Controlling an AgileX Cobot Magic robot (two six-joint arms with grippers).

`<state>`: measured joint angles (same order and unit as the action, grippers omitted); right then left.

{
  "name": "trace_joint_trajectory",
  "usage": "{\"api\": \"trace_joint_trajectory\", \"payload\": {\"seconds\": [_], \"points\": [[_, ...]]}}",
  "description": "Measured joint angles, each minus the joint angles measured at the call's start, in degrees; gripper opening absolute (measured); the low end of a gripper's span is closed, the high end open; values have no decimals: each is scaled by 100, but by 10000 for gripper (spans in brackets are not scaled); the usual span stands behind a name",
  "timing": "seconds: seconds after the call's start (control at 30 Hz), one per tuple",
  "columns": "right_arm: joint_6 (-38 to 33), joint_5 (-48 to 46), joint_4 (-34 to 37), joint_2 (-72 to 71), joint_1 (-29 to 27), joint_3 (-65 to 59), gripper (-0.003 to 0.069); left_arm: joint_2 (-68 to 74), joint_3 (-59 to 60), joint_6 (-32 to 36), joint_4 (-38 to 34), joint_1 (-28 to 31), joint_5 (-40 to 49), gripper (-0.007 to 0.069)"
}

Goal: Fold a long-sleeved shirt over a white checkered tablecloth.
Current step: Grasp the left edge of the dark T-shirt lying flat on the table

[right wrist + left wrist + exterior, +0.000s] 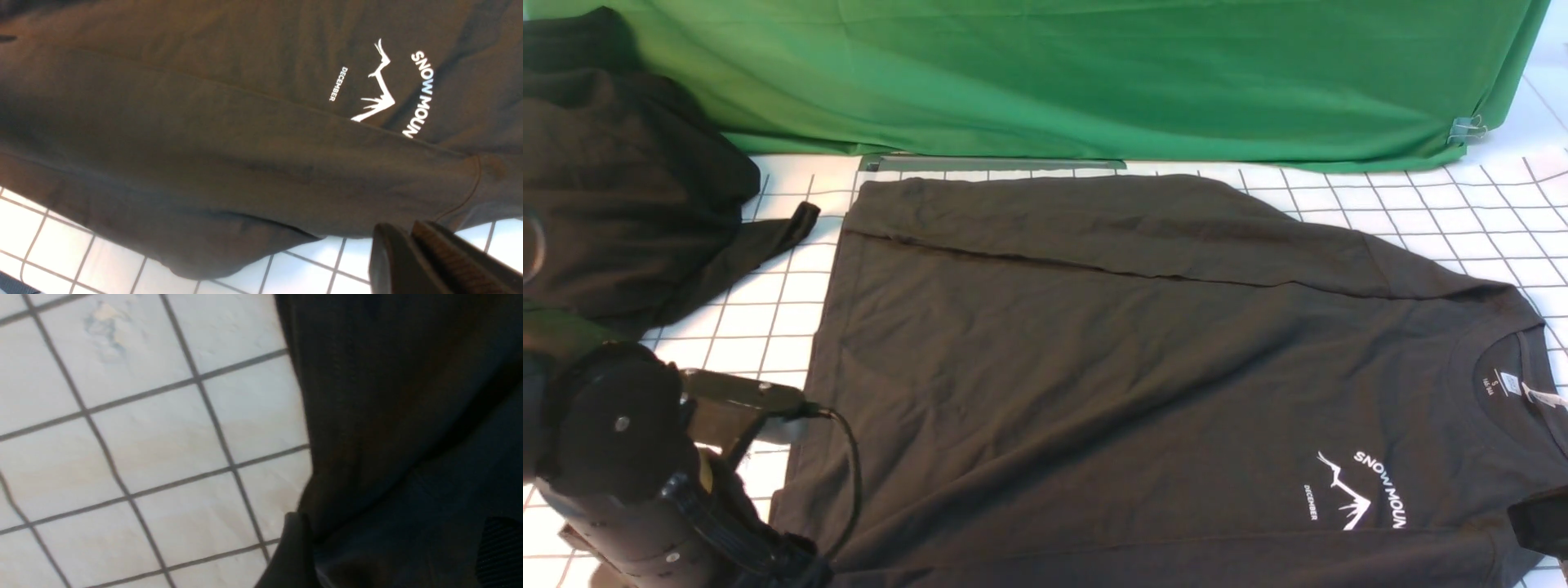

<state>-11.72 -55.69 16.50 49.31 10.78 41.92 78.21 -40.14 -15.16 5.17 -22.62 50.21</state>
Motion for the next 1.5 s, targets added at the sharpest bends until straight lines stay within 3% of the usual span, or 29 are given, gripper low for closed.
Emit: {"api": "trace_joint_trajectory", "payload": {"seconds": [0.13,0.3,0.47,0.63,0.67,0.7,0.97,1.2,1.4,1.5], "points": [[0,5,0,0,0,0,62,265,0,-256,95,238,2,550],[0,7,0,0,0,0,69,408,0,157,-245,297,-5,544],[0,7,4,0,0,0,71,514,0,376,-380,308,56,450],[0,-6,4,0,0,0,73,517,-122,725,-400,312,381,85],[0,-6,4,0,0,0,73,508,-156,740,-400,312,405,85],[0,-11,11,0,0,0,73,412,-322,883,-400,312,611,36],[0,26,18,0,0,0,73,-27,-1388,1129,-418,312,1167,28],[0,28,18,0,0,0,83,-28,-1964,1468,-447,312,841,28],[9,67,30,0,0,0,83,10,-2206,1375,-517,312,719,28],[12,71,41,0,0,0,83,99,-2223,1034,-517,312,1328,28]]}}
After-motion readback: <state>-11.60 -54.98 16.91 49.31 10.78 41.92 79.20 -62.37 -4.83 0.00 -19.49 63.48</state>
